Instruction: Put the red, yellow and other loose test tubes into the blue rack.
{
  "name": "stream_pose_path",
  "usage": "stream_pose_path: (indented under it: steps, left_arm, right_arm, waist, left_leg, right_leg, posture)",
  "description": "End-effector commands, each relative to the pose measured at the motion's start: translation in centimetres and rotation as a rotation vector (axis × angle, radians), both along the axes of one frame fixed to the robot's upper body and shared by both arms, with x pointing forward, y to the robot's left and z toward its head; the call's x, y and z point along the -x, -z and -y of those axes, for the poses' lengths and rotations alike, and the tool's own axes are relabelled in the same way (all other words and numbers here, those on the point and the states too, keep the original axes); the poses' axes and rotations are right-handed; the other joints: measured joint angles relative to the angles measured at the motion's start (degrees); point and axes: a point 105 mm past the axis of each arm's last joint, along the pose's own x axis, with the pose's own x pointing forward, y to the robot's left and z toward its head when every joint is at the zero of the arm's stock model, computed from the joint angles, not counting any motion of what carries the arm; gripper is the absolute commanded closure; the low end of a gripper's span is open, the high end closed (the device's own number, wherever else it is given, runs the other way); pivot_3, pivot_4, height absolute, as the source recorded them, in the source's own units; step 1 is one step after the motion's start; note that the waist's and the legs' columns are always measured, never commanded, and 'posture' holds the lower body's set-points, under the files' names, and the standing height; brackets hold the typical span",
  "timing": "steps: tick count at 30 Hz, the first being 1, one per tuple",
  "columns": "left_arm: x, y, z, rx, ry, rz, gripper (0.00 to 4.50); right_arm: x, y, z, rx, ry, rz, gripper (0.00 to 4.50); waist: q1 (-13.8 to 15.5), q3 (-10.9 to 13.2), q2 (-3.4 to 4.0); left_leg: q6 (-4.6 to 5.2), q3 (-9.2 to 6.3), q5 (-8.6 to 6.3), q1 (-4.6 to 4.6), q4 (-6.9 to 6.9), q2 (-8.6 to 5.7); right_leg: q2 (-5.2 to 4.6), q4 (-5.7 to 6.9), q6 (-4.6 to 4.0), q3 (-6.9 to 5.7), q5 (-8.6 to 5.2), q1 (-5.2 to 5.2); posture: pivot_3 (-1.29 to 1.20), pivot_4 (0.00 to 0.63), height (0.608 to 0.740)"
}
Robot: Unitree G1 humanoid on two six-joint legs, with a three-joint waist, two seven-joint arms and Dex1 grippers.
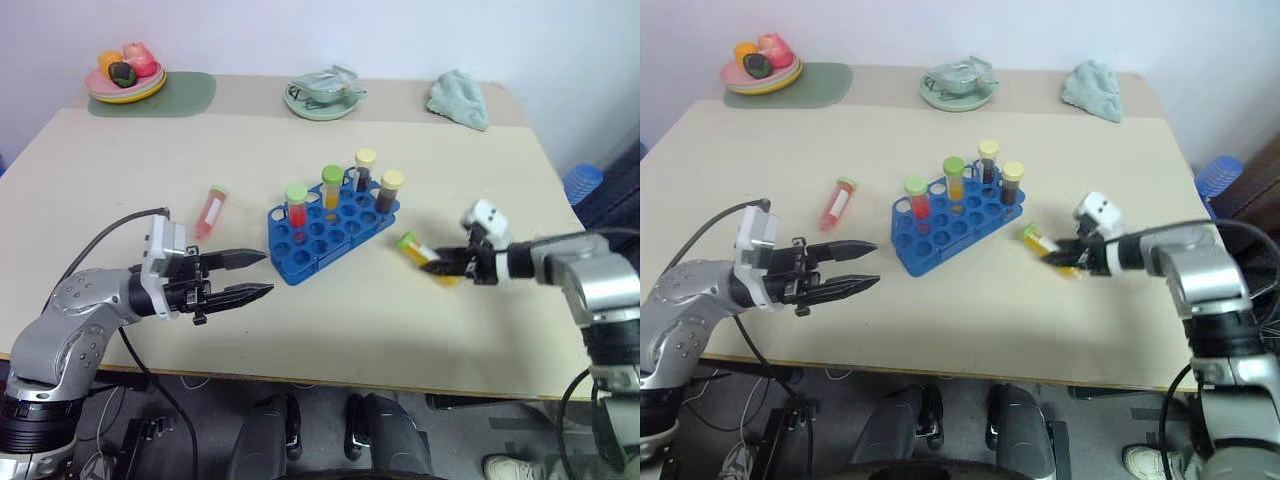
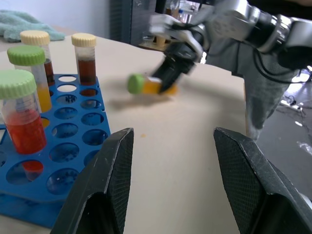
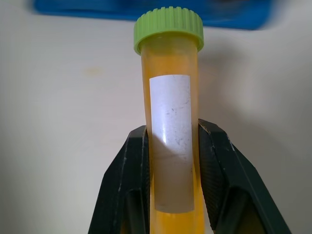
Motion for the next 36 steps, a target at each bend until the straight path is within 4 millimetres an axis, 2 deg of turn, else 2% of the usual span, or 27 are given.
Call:
stream_pose_path:
  steps: [1, 5, 10, 13, 17, 23, 30, 36]
  left_arm:
    - [0.0, -0.8, -0.1, 0.001, 0.002, 0.039, 1.86]
    - [-0.3, -0.9, 0.0, 0.009, -0.002, 0.041, 1.86]
    - [-0.6, -1.1, 0.0, 0.015, -0.011, 0.047, 1.86]
    - [-0.7, -1.2, 0.0, 0.019, -0.016, 0.051, 1.86]
    - [-0.6, -1.2, 0.1, 0.032, -0.035, 0.052, 1.86]
    - [-0.5, -1.2, 0.1, 0.044, -0.056, 0.05, 1.86]
    - [-0.2, -1.3, 0.0, 0.05, -0.075, 0.048, 1.86]
    - [-0.1, -1.5, -0.2, 0.049, -0.085, 0.05, 1.86]
  right_arm:
    - [0.6, -2.8, -1.9, -0.121, -0.019, 0.141, 3.73]
    - [-1.0, -5.3, -5.3, -0.416, 0.03, 0.316, 3.73]
    - [-2.5, -7.6, -8.2, -0.648, 0.064, 0.458, 3.73]
    - [-3.2, -7.6, -9.4, -0.729, 0.087, 0.517, 3.73]
    - [-4.2, -6.3, -10.8, -0.822, 0.109, 0.61, 3.73]
    - [-6.0, -4.3, -10.9, -0.836, 0.198, 0.688, 3.73]
    - [-7.8, -3.4, -10.4, -0.82, 0.331, 0.781, 3.73]
    - [-8.3, -2.4, -9.9, -0.774, 0.381, 0.804, 3.73]
  waist:
    - [-0.16, 0.0, 0.0]
    - [-0.77, 0.01, -0.05]
    - [-0.72, 0.03, -0.02]
    - [-0.61, 0.02, -0.04]
    - [-0.81, 0.02, -0.04]
    - [-1.09, 0.03, -0.03]
    - [-1.19, 0.03, -0.03]
    - [-1.19, 0.03, -0.03]
  left_leg:
    - [0.0, 0.0, 0.0, 0.01, 0.0, 0.01]
    - [-0.03, -0.03, 0.0, 0.01, 0.02, 0.02]
    - [-0.02, -0.02, 0.03, -0.01, 0.01, 0.01]
    - [-0.11, -0.02, 0.08, -0.01, 0.02, -0.01]
    - [-0.29, 0.0, 0.2, 0.01, 0.03, -0.06]
    - [-0.36, 0.0, 0.25, 0.05, 0.03, -0.05]
    - [-0.41, 0.0, 0.28, 0.09, 0.03, -0.03]
    - [-0.42, -0.01, 0.29, 0.1, 0.03, -0.03]
  right_leg:
    - [0.01, 0.0, 0.01, 0.0, -0.01, 0.0]
    - [0.05, 0.01, 0.02, 0.0, -0.02, 0.0]
    - [0.07, 0.05, -0.06, 0.02, 0.03, -0.01]
    - [0.08, 0.05, -0.05, 0.01, 0.03, 0.01]
    - [0.07, 0.03, -0.04, 0.01, 0.03, 0.06]
    - [0.09, 0.1, -0.05, 0.02, 0.04, 0.06]
    - [0.1, 0.14, -0.06, 0.04, 0.04, 0.06]
    - [0.09, 0.15, -0.07, 0.05, 0.04, 0.07]
  posture:
    - [0.0, 0.15, 0.74]
    - [0.0, 0.15, 0.74]
    - [0.0, 0.15, 0.74]
    - [0.0, 0.15, 0.74]
    - [0.0, 0.15, 0.74]
    - [0.0, 0.15, 0.74]
    - [0.0, 0.15, 0.74]
    - [0.0, 0.15, 0.74]
